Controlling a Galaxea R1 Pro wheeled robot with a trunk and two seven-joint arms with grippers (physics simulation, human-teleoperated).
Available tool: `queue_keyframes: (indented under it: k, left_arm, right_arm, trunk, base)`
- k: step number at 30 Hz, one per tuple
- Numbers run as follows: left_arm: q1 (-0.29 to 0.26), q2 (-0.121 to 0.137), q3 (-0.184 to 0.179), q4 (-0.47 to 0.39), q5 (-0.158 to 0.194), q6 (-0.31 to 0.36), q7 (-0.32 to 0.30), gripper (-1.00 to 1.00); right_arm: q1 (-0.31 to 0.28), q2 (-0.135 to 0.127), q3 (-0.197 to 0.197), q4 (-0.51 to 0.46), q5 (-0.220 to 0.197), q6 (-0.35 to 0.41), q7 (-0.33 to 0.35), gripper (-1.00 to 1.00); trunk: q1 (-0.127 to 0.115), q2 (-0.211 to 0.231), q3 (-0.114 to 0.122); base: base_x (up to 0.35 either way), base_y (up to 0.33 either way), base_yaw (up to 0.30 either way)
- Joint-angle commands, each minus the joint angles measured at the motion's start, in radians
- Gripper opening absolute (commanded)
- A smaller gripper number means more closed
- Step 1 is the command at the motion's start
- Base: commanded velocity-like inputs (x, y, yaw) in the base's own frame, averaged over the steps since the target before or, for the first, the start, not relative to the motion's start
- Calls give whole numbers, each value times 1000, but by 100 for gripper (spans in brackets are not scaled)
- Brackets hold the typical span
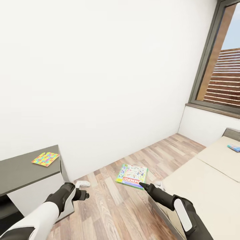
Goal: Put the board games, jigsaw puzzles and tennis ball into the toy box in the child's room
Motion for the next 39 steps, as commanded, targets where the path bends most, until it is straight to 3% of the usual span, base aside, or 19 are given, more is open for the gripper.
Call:
queue_keyframes:
  k: [1, 11, 28, 39]
  left_arm:
    - [1, -1, 6, -2, -10, 5, -7, 100]
    - [6, -2, 6, -2, -9, 5, -7, 100]
    - [6, -2, 6, -2, -9, 4, -6, 100]
    - [6, -2, 12, -2, 1, 10, 33, 100]
  right_arm:
    - [-1, 1, -4, 0, -4, 7, 3, -100]
    - [-1, 3, -4, 0, 0, 7, 2, -100]
    - [-1, 1, -5, 0, 1, 7, 1, -100]
    - [-1, 1, -11, 19, 1, 7, 1, -100]
  trunk:
    - [0, -1, -2]
    - [0, -1, -2]
    - [0, -1, -2]
    - [0, -1, -2]
  base:
    - [0, -243, 1]
    - [0, -205, 148]
    - [0, -7, 280]
    - [0, 0, 283]
